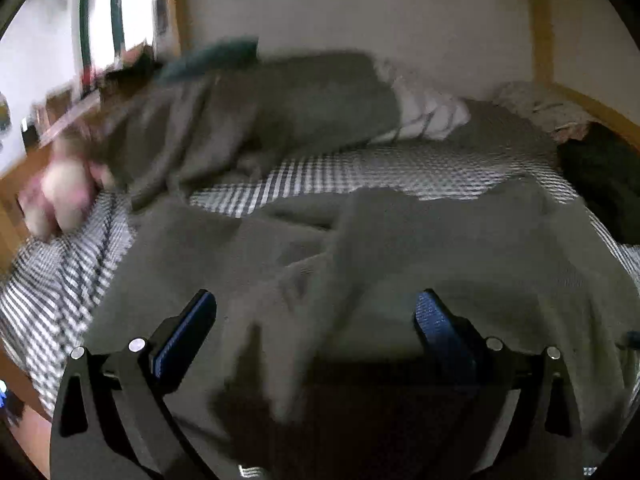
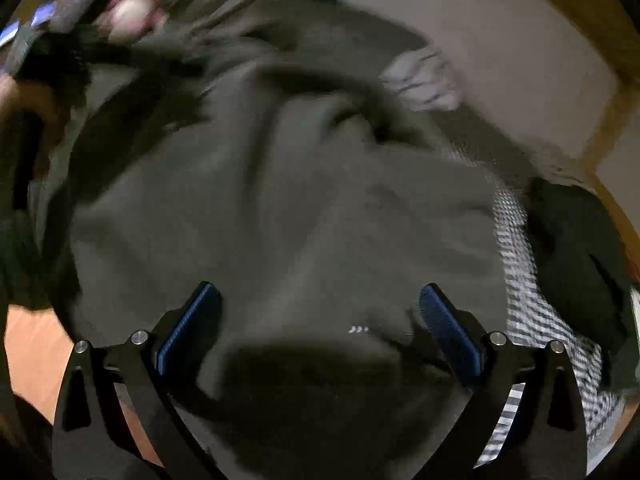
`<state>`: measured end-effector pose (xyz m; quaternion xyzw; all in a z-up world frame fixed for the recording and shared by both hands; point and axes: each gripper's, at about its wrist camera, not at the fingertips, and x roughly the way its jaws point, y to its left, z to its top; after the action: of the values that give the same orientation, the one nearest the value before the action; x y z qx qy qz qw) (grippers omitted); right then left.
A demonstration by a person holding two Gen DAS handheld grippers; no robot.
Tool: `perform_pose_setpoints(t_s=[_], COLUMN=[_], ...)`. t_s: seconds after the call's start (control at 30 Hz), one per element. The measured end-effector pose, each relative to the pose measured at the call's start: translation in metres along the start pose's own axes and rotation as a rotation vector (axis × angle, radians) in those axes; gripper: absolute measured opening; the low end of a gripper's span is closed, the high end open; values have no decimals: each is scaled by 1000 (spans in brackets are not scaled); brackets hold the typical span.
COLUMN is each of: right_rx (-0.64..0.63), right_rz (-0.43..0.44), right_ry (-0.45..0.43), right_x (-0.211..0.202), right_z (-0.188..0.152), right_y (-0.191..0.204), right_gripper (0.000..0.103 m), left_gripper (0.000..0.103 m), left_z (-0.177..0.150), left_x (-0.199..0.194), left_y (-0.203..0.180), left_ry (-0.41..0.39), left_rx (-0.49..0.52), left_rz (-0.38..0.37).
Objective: Fold large clothes
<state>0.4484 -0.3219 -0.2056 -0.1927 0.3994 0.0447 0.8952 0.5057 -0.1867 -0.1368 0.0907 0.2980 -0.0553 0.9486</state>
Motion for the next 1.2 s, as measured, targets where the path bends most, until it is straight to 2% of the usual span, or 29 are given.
perform_pose_setpoints(t_s=[0.07,0.13,0.17,0.27,0.43,0.57,0.63,0.77,0.87,0.9,1.0,1.1,1.2], right_rx=[21,40,30,48,132,271,300,294,309,318,368,374,398], right_rz=[0,18,10,-18,-61,-44,-35,-76,-85,-87,-82,-100,-91], right_ry=[16,17,17,10,21,56,37,-51,-72,-76,-87,-62,-36], right_x=[13,15,13,11,5,-1,-6,-27,-36,-40,-47,-47,-46], right_z=[-3,-4,-4,-10,-27,-44,-49,-57,-65,-69,-80,-89,-111], right_y=[0,-5,-5,-9,-28,-49,-52,-45,-42,-41,-41,-43,-41], right_gripper=[99,99,99,99,99,99,99,99,99,99,99,100,100], left_gripper=[99,99,99,99,99,99,99,99,99,99,99,99,99], left_z=[-11,-26,-34,-35,-40,-42,-44,-49,-63,-71,-86,-105,-131], left_x=[-11,4,13,19,25,24,18,-1,-24,-35,-47,-50,-45], left_y=[-20,-41,-44,-37,-31,-27,-27,-9,11,21,41,67,90], left_ry=[-2,85,96,86,76,69,60,33,-31,-77,-124,-123,-69], left_rx=[60,141,151,108,107,91,104,80,53,48,30,-45,-110], left_rz=[-29,-23,-7,-28,-61,-97,-107,-169,-207,-198,-156,-132,-121])
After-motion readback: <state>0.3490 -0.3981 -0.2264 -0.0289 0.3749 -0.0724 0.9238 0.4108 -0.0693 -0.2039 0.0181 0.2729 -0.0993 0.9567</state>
